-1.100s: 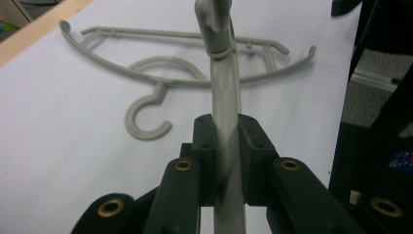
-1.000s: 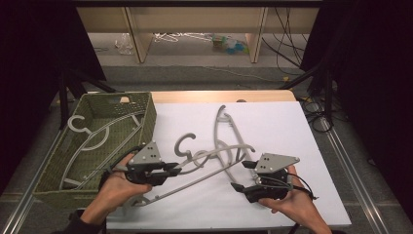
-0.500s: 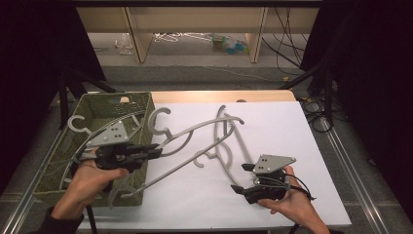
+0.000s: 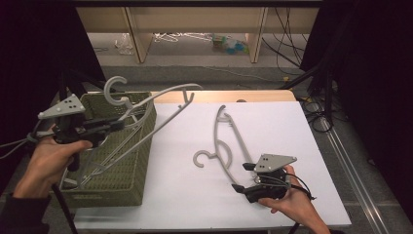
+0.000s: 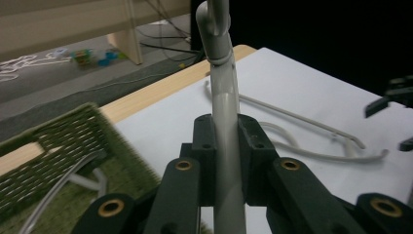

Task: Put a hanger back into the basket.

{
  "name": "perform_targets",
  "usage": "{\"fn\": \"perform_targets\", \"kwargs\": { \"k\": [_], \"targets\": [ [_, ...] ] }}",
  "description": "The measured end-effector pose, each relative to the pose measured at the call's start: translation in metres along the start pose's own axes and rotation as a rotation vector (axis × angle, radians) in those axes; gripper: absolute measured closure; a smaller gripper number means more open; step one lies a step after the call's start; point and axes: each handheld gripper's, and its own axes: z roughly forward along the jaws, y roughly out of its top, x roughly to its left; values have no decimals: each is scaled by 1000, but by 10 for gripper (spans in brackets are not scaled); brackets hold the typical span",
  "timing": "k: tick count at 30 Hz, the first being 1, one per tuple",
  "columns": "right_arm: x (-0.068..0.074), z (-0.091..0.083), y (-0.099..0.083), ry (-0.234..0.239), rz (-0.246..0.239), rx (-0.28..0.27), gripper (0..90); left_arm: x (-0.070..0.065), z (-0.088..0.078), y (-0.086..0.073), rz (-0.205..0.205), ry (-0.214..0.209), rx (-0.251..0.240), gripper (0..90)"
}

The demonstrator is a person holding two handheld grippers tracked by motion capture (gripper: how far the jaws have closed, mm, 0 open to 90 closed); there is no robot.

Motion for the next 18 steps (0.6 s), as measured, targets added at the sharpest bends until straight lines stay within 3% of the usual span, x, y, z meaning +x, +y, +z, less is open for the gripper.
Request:
{"fn": "perform_targets", "kwargs": {
  "k": [11,18],
  "targets": [
    [-2,3,-2,2,10,11,270,50,-5,-21,-50,108,4,790],
    [-3,4,-3,0,10,12,270,72,-13,-31,-28,150,11,790]
  ]
}}
